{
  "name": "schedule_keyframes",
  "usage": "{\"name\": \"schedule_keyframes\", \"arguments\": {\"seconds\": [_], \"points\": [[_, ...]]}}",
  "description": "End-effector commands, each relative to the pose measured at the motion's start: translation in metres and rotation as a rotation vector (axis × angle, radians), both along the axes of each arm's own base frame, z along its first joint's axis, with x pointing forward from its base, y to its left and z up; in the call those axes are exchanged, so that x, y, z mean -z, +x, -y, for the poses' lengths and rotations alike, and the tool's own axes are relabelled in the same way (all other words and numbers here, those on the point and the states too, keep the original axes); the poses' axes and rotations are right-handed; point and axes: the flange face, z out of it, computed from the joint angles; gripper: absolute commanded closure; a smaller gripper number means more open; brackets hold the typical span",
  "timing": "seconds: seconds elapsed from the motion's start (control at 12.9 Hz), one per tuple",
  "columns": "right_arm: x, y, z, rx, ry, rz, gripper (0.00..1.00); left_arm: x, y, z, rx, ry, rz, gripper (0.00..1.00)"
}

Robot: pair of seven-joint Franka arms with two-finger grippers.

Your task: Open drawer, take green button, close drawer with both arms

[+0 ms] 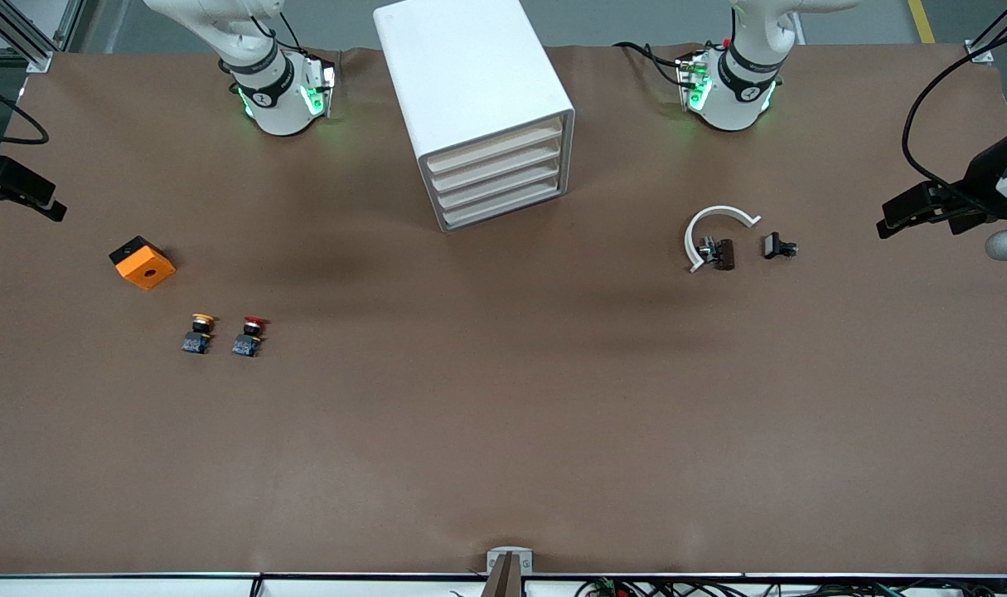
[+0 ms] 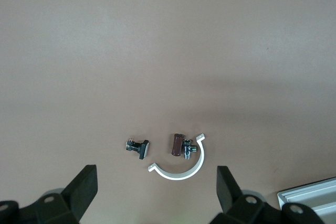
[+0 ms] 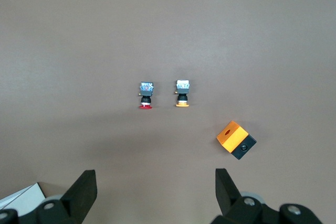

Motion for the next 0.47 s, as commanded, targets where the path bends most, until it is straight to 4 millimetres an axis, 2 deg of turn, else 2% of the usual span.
{"name": "schedule_keyframes", "arguments": {"seconds": [0.0, 0.39], "points": [[-0.0028, -0.0070, 0.0007, 0.018, 0.009, 0.005, 0.00, -0.0041, 0.0022, 0.0030, 0.010, 0.016, 0.003, 0.00], [-0.0028, -0.0070, 0.0007, 0.018, 0.009, 0.005, 0.00, 0.0008, 0.0025, 0.0003, 0.000, 0.010, -0.011, 0.00]]}}
